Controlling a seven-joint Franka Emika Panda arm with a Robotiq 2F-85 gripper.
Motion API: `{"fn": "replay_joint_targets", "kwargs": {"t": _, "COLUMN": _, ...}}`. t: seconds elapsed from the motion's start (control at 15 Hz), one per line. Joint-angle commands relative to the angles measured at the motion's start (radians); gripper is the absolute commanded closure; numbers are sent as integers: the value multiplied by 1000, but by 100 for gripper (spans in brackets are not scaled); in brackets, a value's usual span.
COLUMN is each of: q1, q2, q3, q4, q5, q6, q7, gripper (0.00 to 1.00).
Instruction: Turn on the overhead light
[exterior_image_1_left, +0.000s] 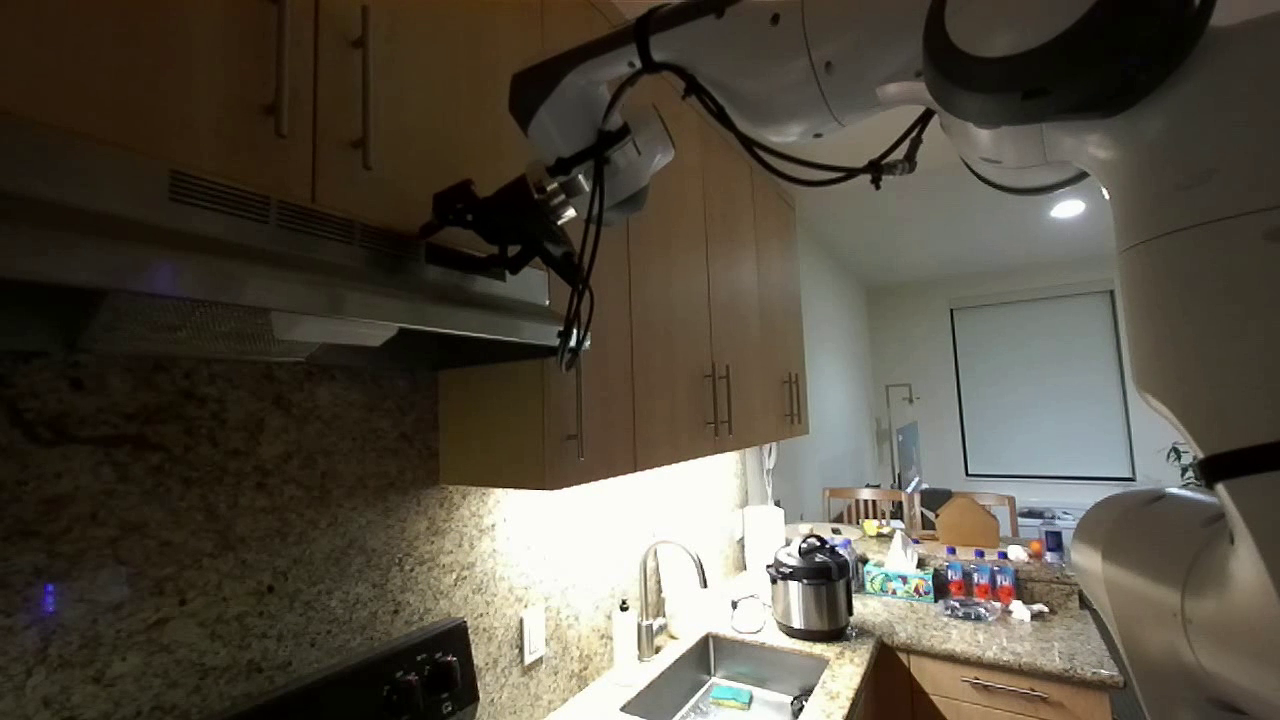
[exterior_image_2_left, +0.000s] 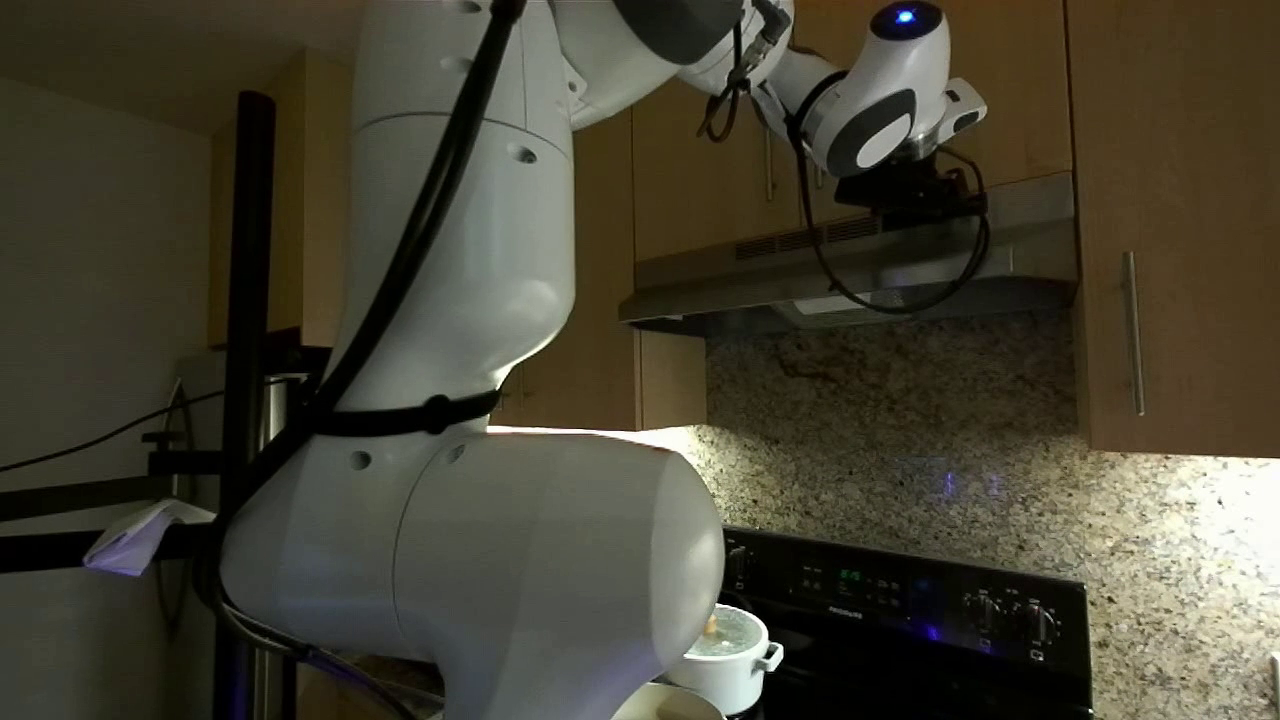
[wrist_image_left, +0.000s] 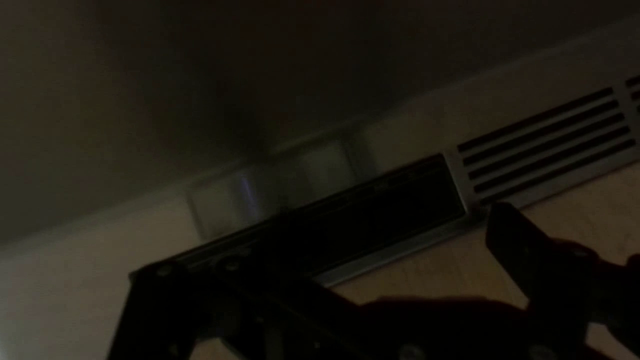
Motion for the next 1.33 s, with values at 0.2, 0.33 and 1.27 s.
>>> {"fn": "replay_joint_targets", "kwargs": {"t": 0.2, "q1": 5, "q2": 37, "q3": 5, "q4": 37, "q5": 19, "q6": -35, "q7": -1, "gripper": 0}}
{"fn": "replay_joint_targets", "kwargs": {"t": 0.33, "q1": 4, "q2": 41, "q3": 6, "q4": 45, "q5": 15, "q6": -26, "q7": -4, "gripper": 0}}
{"fn": "replay_joint_targets", "kwargs": {"t": 1.27, "q1": -201, "q2": -26, "q3": 255, "q4": -19, "q5": -178, "q6": 6, "q7": 77, "gripper": 0}}
